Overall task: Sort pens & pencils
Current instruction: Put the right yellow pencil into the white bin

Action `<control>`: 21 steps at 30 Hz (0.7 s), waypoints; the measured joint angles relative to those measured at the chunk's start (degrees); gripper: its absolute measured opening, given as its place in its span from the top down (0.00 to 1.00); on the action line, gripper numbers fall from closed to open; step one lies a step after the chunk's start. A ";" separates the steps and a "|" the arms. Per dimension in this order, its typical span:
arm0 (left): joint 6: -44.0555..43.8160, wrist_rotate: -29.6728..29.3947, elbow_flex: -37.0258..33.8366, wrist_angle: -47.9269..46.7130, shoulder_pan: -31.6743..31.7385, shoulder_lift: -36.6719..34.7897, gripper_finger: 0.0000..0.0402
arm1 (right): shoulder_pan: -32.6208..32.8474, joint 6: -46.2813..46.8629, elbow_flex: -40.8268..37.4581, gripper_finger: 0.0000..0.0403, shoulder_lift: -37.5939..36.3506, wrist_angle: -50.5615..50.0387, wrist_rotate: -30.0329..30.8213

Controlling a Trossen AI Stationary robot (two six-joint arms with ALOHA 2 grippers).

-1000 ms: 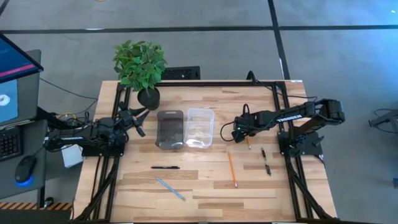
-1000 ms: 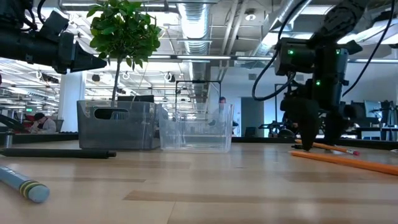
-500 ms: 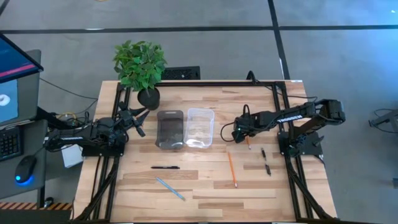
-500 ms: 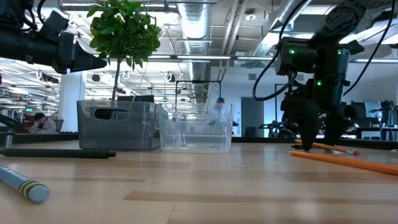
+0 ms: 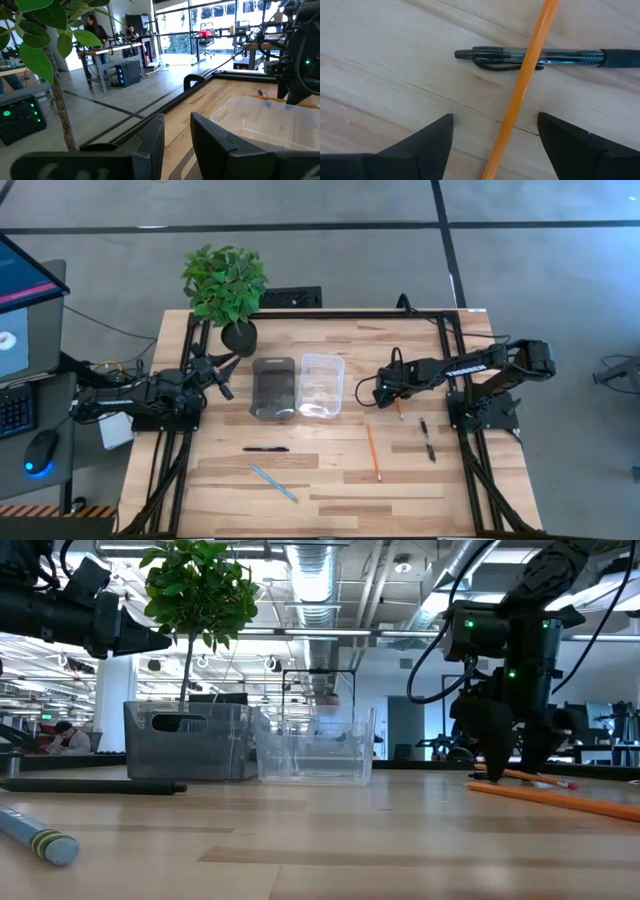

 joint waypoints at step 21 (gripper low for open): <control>0.00 0.00 0.00 -0.02 0.00 0.00 0.79 | 0.04 -0.31 0.02 0.29 0.24 -1.25 -0.36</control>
